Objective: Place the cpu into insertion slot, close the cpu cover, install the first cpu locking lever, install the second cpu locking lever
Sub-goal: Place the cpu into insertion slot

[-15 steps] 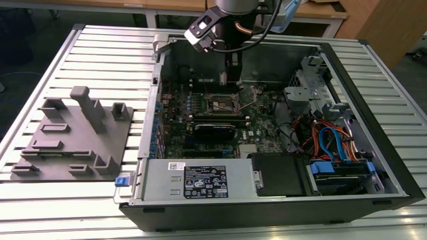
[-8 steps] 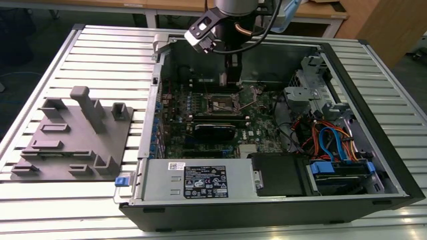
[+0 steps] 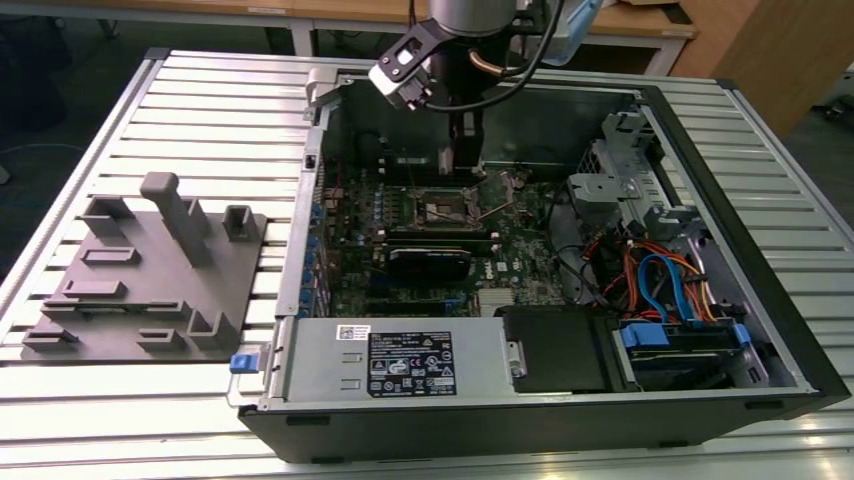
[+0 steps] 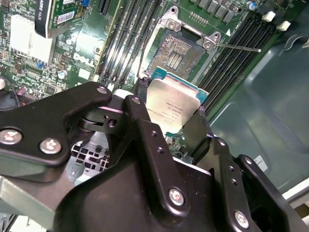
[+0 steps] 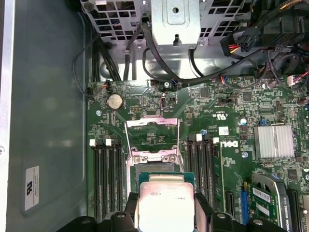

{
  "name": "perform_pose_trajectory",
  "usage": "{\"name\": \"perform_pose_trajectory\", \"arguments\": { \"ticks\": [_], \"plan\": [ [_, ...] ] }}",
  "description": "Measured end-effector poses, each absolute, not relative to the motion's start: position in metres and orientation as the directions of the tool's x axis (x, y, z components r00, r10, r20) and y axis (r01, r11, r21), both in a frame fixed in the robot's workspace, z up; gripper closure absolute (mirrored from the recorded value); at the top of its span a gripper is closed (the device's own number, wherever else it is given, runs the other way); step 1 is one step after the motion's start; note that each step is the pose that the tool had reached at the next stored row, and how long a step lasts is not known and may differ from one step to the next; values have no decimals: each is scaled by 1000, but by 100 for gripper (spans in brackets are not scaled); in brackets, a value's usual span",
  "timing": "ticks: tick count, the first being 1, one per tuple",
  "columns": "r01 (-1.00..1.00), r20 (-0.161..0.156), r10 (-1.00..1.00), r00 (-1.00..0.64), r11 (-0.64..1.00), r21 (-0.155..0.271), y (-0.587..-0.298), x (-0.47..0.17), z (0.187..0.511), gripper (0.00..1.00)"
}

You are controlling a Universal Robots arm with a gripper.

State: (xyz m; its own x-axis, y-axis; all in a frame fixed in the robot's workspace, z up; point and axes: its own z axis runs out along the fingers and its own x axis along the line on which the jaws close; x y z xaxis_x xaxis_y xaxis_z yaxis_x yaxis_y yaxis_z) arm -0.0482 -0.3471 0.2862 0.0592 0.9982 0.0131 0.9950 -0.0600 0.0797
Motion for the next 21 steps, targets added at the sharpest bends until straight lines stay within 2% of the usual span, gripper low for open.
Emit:
{"name": "perform_pose_trajectory", "arguments": {
  "ticks": [9, 21],
  "plan": [
    [996, 15, 999, -32, 31, 80, -347, -48, 280, 46],
    [996, 22, 999, -38, 36, 80, -346, -49, 268, 46]
  ]
}}
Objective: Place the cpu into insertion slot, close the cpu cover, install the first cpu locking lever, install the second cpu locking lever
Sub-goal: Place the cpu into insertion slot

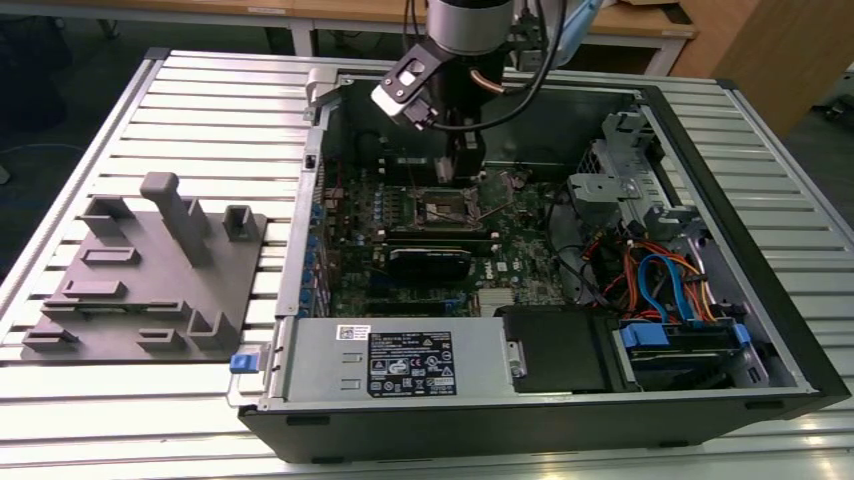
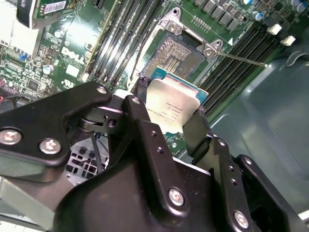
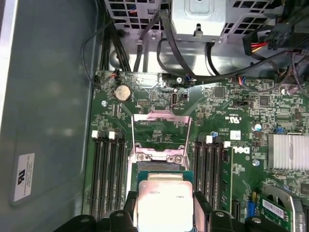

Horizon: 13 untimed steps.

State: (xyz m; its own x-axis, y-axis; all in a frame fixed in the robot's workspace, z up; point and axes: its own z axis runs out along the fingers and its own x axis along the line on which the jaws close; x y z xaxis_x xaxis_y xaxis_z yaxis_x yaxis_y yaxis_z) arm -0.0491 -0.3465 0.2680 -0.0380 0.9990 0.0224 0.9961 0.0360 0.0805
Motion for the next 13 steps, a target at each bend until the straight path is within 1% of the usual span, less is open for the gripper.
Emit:
{"name": "perform_pose_trajectory", "arguments": {
  "ticks": [9, 13],
  "plan": [
    [997, 22, 1000, -12, 10, 80, -343, -50, 252, 46],
    [997, 22, 1000, -11, 9, 80, -343, -50, 251, 46]
  ]
}}
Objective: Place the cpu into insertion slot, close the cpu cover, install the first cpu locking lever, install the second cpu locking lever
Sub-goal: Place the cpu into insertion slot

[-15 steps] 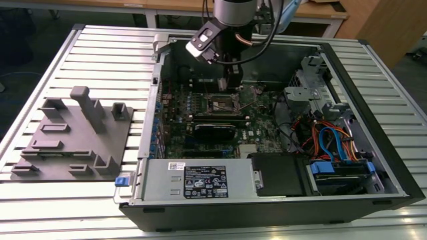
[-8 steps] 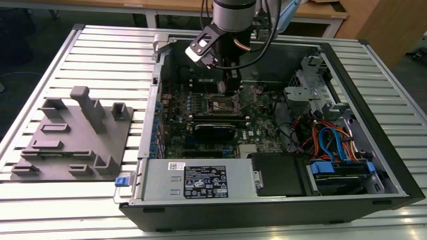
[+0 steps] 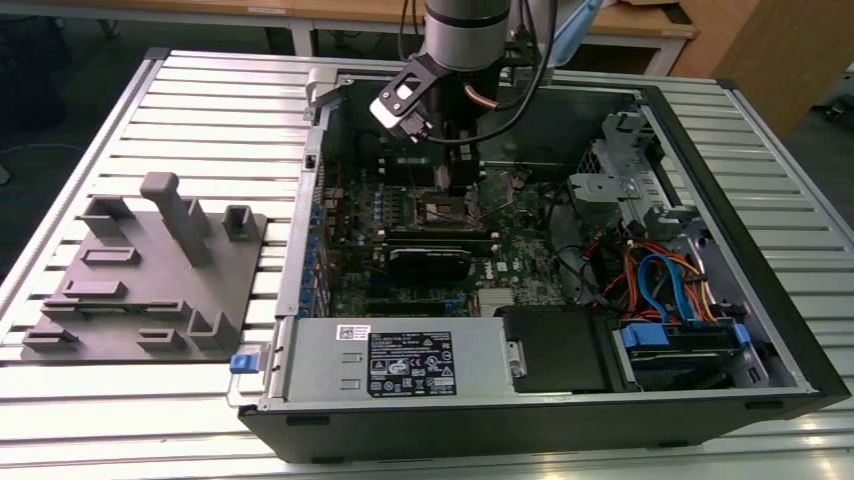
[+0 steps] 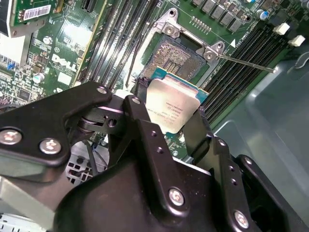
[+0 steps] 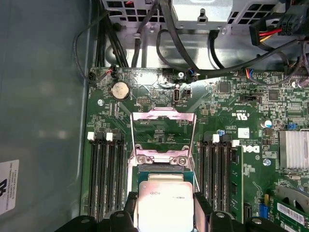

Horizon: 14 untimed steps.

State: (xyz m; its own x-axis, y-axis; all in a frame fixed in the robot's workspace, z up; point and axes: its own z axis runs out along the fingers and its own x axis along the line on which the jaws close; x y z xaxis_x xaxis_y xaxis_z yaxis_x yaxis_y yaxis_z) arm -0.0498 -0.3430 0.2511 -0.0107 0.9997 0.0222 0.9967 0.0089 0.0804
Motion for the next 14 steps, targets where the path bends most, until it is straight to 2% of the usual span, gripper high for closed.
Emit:
{"name": "perform_pose_trajectory", "arguments": {
  "ticks": [14],
  "plan": [
    [997, 23, 1000, -11, 9, 81, -343, -50, 250, 46]
  ]
}}
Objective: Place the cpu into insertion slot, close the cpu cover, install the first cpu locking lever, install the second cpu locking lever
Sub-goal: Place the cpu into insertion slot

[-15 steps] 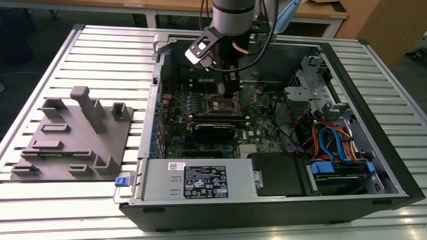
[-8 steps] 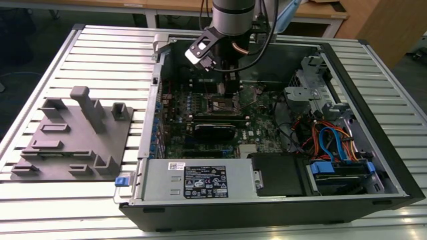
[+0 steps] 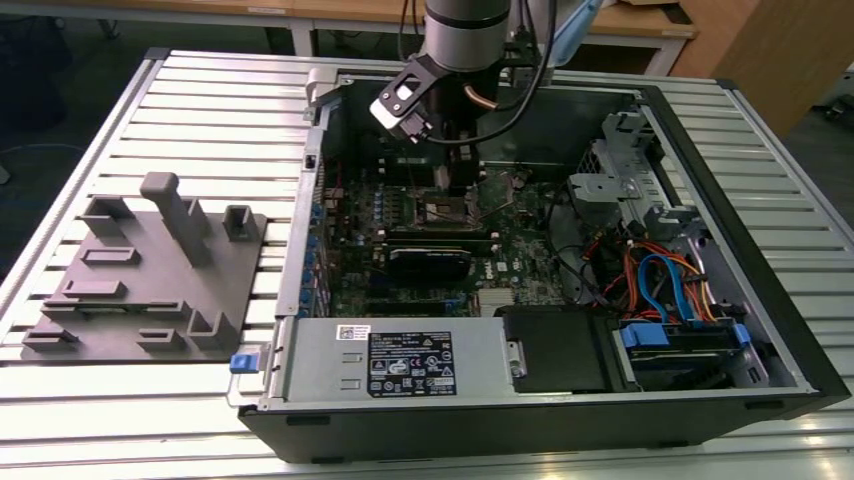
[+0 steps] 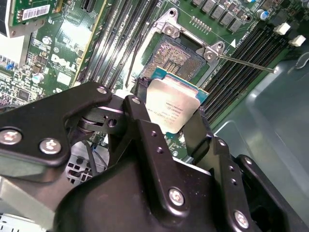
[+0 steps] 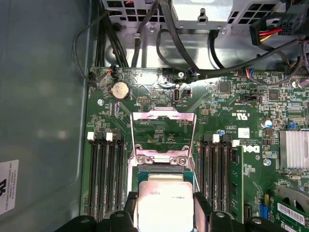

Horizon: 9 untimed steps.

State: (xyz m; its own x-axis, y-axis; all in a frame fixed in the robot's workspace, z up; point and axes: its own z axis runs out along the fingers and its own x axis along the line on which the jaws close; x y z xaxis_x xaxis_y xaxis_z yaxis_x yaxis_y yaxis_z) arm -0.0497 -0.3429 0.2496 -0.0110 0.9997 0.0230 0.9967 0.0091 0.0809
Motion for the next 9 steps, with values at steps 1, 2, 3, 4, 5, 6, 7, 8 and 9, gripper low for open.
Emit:
{"name": "perform_pose_trajectory", "arguments": {
  "ticks": [1, 2, 3, 4, 5, 6, 7, 8, 9],
  "plan": [
    [997, 23, 1000, -12, 10, 81, -343, -50, 249, 46],
    [997, 22, 1000, -13, 11, 81, -343, -50, 247, 46],
    [997, 23, 1000, -14, 12, 81, -343, -50, 246, 46],
    [997, 22, 1000, -14, 12, 81, -343, -50, 245, 46],
    [997, 22, 1000, -14, 13, 81, -343, -50, 244, 46],
    [997, 22, 1000, -15, 13, 81, -343, -50, 244, 46],
    [997, 22, 1000, -15, 13, 80, -343, -50, 244, 46],
    [997, 22, 1000, -15, 13, 80, -343, -50, 244, 46],
    [997, 22, 1000, -15, 13, 81, -343, -50, 243, 46]
  ]
}}
